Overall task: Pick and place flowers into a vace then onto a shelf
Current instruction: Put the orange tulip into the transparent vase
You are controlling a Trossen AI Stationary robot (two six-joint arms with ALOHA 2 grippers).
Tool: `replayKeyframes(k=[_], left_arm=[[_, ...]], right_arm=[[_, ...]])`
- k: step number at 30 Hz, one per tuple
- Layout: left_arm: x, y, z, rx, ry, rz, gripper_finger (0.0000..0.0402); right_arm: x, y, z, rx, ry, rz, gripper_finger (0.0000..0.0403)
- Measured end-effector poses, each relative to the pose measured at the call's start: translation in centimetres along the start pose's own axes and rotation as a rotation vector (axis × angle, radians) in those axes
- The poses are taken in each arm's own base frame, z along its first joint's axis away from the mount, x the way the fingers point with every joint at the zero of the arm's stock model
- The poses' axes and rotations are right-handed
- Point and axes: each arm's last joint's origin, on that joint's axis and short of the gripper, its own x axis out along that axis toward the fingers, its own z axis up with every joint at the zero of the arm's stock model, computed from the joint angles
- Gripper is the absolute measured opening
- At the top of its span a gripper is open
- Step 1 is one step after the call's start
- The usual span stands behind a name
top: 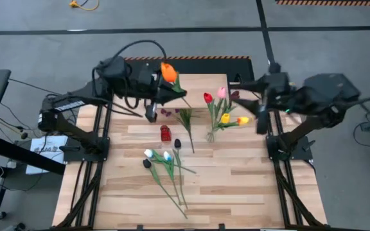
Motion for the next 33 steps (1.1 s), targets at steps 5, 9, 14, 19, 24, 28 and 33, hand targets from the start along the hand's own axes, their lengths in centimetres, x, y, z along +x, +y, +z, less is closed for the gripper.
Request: replayKeyframes(k=[5, 9, 14, 19, 24, 28, 33], left_arm=[[1.3, -0.9, -1.0, 0.062, -0.003, -0.016, 0.0000], [2.0, -1.0, -4.0, 0.025, 0.012, 0.011, 0.0000], [1.7, -1.2, -8.1, -0.021, -0.032, 0.060, 0.0000], [1.1, -1.0, -9.8, -0.028, -0.063, 0.082, 0.0000], [1.9, -0.2, -12.2, -0.046, -0.032, 0.091, 0.0000], [2.6, 0.5, -13.4, -0.071, -0.016, 0.078, 0.0000], [3.3, 1.2, -14.7, -0.102, -0.001, 0.067, 0.0000]], right_arm=[[-2.0, -1.6, 0.1, 0.017, -0.021, 0.003, 0.0193], [-2.8, -2.2, 0.2, 0.012, -0.036, 0.005, 0.0190], [-2.9, -2.4, -0.1, -0.014, -0.016, 0.005, 0.0185], [-2.8, -2.3, -0.2, -0.027, 0.000, 0.003, 0.0182], [-2.7, -2.2, -0.3, -0.033, 0.006, 0.002, 0.0180], [-2.6, -2.1, -0.4, -0.039, 0.013, 0.001, 0.0179], [-2.6, -2.1, -0.4, -0.042, 0.018, 0.000, 0.0179]])
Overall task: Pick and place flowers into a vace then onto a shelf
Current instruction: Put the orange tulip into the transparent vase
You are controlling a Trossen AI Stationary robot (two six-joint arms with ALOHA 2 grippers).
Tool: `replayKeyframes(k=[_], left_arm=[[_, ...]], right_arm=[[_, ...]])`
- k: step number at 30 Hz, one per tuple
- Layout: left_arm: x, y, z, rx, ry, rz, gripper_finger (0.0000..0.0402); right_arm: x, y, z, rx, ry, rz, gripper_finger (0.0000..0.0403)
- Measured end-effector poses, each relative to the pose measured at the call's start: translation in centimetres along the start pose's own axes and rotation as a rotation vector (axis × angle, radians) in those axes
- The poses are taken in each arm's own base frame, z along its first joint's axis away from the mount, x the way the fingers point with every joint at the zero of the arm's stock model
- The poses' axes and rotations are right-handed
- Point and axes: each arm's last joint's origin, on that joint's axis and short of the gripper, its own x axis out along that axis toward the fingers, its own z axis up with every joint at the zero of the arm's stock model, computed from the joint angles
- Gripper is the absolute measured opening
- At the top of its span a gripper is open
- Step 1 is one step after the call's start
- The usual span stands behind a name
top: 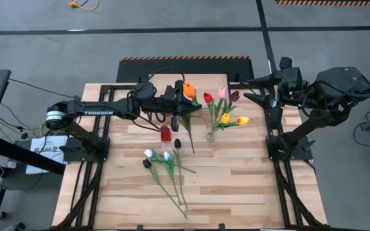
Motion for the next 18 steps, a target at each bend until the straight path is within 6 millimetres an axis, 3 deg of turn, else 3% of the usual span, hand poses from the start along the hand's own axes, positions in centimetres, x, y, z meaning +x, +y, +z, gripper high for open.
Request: replayKeyframes(k=[11, 18], left_arm=[[1.7, 0.7, -3.0, -0.019, 0.052, 0.014, 0.0000], [1.7, 0.9, -2.9, 0.011, 0.033, 0.039, 0.0000]], right_arm=[[0.0, 0.0, 0.0, 0.001, 0.000, 0.001, 0.0179], [0.0, 0.0, 0.0, 0.010, 0.000, 0.002, 0.0179]])
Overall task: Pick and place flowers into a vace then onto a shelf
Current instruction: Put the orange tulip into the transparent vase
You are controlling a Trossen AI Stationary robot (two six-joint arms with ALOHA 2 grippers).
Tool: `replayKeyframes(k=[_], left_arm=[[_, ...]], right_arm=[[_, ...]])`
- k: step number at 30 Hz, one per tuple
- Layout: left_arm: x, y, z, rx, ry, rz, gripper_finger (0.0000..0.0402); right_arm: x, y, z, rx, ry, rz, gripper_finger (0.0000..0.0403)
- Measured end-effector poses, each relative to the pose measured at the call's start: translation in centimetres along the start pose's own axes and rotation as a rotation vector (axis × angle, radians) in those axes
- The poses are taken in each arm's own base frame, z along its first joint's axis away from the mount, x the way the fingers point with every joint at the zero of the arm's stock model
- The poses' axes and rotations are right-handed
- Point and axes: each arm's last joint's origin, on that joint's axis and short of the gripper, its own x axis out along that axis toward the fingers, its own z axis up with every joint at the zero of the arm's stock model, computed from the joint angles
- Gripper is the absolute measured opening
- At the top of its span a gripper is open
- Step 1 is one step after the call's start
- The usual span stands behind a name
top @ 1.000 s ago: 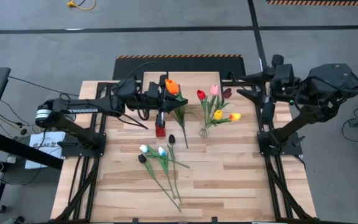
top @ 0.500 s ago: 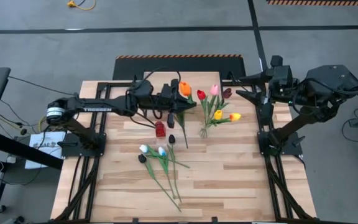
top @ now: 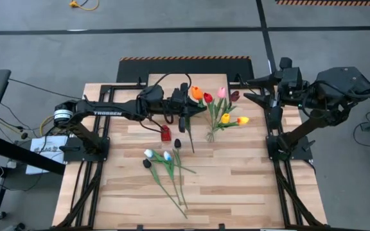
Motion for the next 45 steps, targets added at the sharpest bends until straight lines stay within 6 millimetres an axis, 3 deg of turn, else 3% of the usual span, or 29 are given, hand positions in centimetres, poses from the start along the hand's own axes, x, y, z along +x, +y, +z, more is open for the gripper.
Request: replayKeyframes(k=[13, 29, 37, 45], left_arm=[[-0.1, 0.6, 0.0, -0.008, -0.007, 0.010, 0.0000], [1.2, 2.0, -3.5, -0.035, 0.078, -0.014, 0.0005], [1.5, 2.0, -4.2, -0.041, 0.089, -0.058, 0.0044], [1.6, 1.9, -4.3, -0.097, 0.121, -0.116, 0.0121]], right_arm=[[0.0, 0.0, 0.0, 0.010, 0.000, 0.001, 0.0179], [0.0, 0.0, -0.1, 0.004, 0.006, 0.002, 0.0179], [0.0, 0.0, -0.1, 0.004, 0.005, 0.001, 0.0179], [0.0, 0.0, -0.1, 0.004, 0.005, -0.001, 0.0179]])
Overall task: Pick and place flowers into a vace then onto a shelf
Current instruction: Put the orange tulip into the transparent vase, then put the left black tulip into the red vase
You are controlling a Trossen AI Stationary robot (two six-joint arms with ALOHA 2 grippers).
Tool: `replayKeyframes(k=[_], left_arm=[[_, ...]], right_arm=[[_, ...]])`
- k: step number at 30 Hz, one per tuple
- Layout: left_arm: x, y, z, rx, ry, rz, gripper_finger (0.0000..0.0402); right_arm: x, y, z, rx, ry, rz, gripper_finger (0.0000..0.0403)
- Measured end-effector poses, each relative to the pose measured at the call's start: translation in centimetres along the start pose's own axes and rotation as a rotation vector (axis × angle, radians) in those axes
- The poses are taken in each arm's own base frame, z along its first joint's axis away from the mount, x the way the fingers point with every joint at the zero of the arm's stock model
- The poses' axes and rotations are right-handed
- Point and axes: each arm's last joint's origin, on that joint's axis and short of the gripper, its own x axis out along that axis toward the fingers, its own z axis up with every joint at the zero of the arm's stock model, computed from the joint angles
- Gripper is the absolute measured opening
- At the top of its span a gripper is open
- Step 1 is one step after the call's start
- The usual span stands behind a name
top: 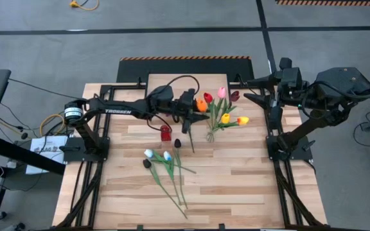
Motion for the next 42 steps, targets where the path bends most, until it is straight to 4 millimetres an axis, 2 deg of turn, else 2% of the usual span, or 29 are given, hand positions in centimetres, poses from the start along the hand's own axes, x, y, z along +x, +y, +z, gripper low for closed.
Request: replayKeyframes(k=[5, 10, 19, 26, 31, 34, 38, 42], left_arm=[[0.3, 0.0, 0.4, 0.005, 0.085, -0.027, 0.0166], [0.5, -0.1, 1.3, 0.018, 0.131, -0.043, 0.0193], [0.5, -0.2, 2.7, 0.080, 0.259, -0.048, 0.0204], [0.3, -0.5, 4.9, 0.170, 0.306, -0.070, 0.0204], [-0.2, -0.8, 7.2, 0.252, 0.356, -0.060, 0.0204], [-0.8, -1.1, 9.2, 0.297, 0.393, -0.046, 0.0204], [-2.8, -2.6, 13.0, 0.301, 0.456, -0.162, 0.0202], [-5.9, -4.8, 17.7, 0.281, 0.434, -0.286, 0.0199]], right_arm=[[0.0, 0.0, 0.0, 0.000, 0.000, 0.000, 0.0179], [0.0, 0.0, 0.0, 0.000, 0.000, -0.001, 0.0179], [0.0, 0.0, 0.0, 0.002, -0.001, -0.002, 0.0179], [0.0, 0.0, 0.0, 0.002, -0.001, -0.002, 0.0179], [0.0, 0.0, 0.0, 0.001, 0.000, -0.002, 0.0179], [0.0, 0.0, 0.0, 0.001, 0.000, 0.000, 0.0179], [0.1, 0.1, 0.0, -0.003, 0.006, 0.005, 0.0179], [1.1, 1.2, -0.3, -0.050, 0.041, 0.033, 0.0179]])
